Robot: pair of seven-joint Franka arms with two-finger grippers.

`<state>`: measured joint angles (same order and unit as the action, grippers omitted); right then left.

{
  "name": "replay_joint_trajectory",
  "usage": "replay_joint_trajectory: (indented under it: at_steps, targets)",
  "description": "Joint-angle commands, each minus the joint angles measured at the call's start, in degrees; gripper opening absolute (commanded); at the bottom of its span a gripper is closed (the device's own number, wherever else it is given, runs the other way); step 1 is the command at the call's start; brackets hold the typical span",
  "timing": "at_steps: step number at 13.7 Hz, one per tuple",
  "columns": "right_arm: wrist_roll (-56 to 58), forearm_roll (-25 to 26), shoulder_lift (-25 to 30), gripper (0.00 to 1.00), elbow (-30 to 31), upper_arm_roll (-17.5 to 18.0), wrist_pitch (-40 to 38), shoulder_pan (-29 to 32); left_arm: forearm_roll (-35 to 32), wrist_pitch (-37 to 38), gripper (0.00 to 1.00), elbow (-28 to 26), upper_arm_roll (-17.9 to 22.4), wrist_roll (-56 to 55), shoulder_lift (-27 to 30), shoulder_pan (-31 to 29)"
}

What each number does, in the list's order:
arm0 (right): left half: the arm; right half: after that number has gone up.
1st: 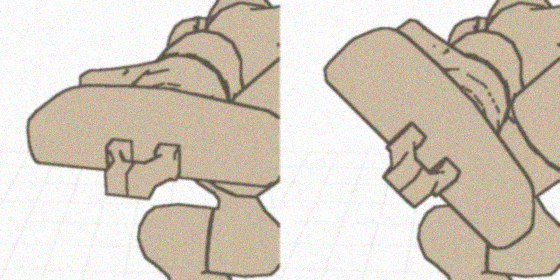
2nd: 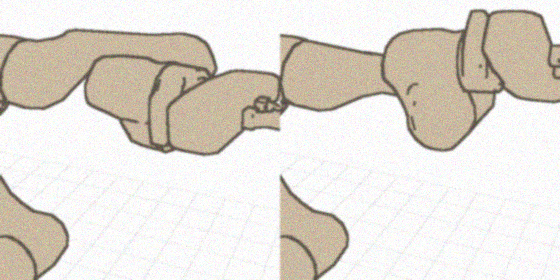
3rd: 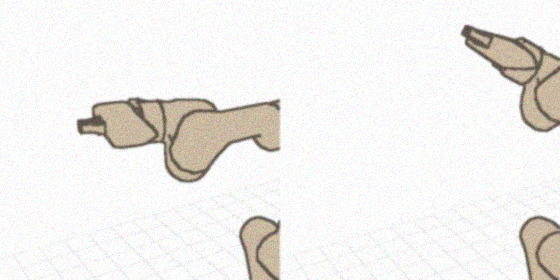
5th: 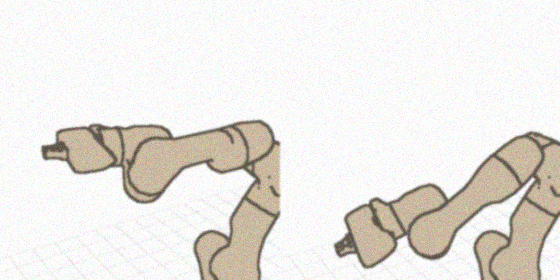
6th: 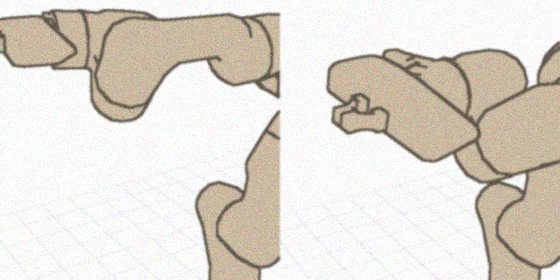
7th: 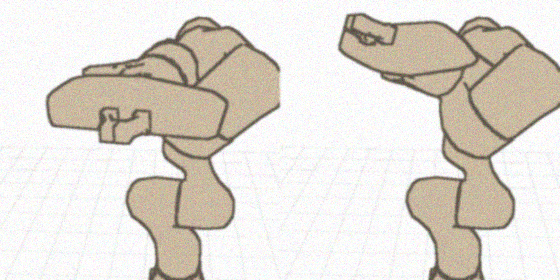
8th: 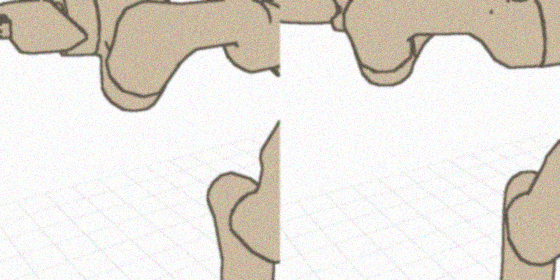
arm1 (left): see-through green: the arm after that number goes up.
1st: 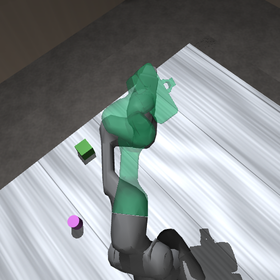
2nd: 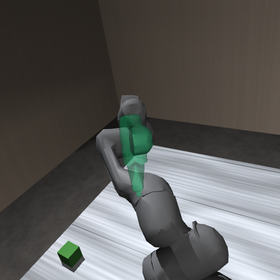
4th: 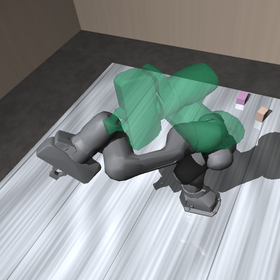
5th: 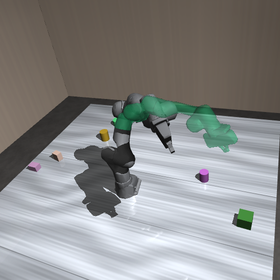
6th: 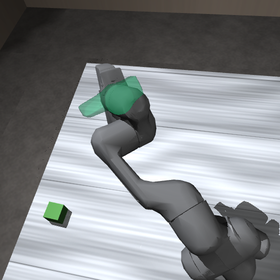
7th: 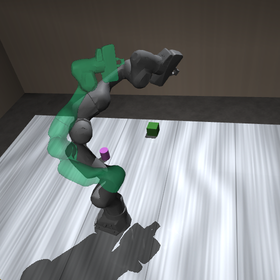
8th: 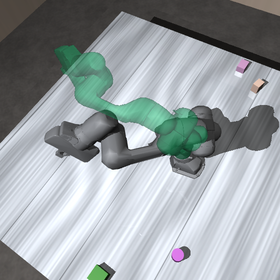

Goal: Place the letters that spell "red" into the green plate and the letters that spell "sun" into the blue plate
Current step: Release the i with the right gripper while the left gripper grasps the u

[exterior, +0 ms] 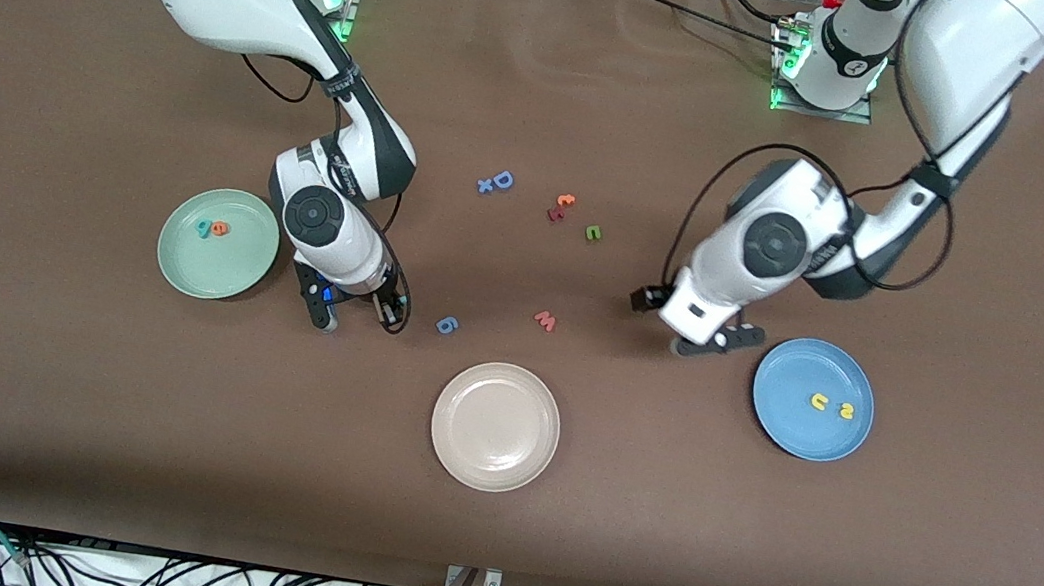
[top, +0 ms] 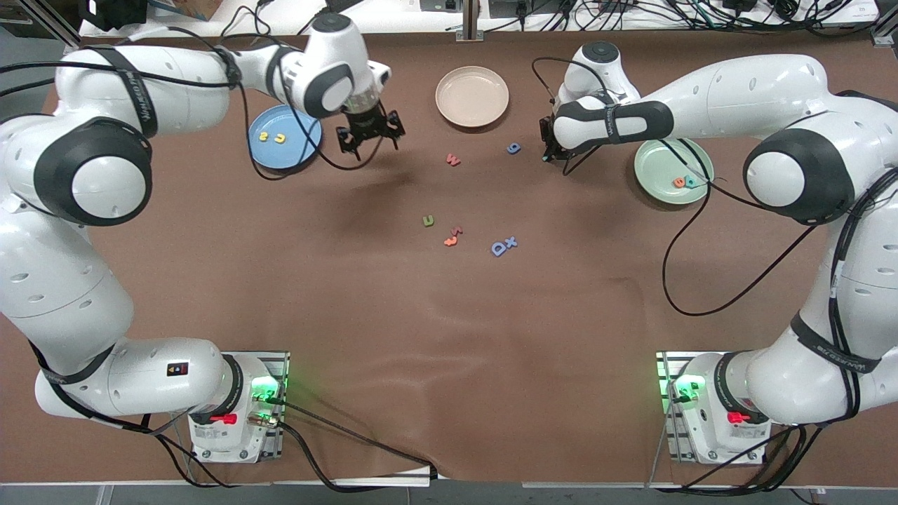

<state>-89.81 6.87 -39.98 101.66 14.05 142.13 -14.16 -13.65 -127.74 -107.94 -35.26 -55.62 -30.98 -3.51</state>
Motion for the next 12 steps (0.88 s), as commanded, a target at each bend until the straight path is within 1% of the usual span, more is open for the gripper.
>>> replay_joint_trajectory:
  at_steps: [1,3,6,8,9,12]
  targets:
    - [2.34,0.95,2.52,0.00,-0.94,-0.52,-5.25,-0.08,-3.05,-2.77,0.99,-3.85,0.28,-7.91,1.81,4.55]
    - [6.29,0.61,5.42,0.00,-1.99,-0.69,-13.15,1.15,-3.13,-5.75,0.99,-5.52,0.28,-11.60,1.02,7.54]
    - [12.80,0.08,9.38,0.00,-1.21,-0.78,-21.16,3.87,-3.13,-6.74,0.99,-6.06,0.37,-14.60,0.66,10.71]
    - [18.33,0.08,11.23,0.00,-0.68,-0.78,-26.44,6.41,-3.31,-9.18,0.98,-7.98,0.37,-16.09,0.84,11.94]
    - [21.23,0.08,12.37,0.00,0.28,-0.78,-27.59,7.82,-4.88,-10.59,0.98,-9.21,0.37,-17.49,0.92,12.38]
    - [31.42,-0.01,15.62,0.00,5.81,-0.87,-27.08,12.39,-12.08,-13.67,0.98,-11.24,0.28,-23.99,-0.47,12.65]
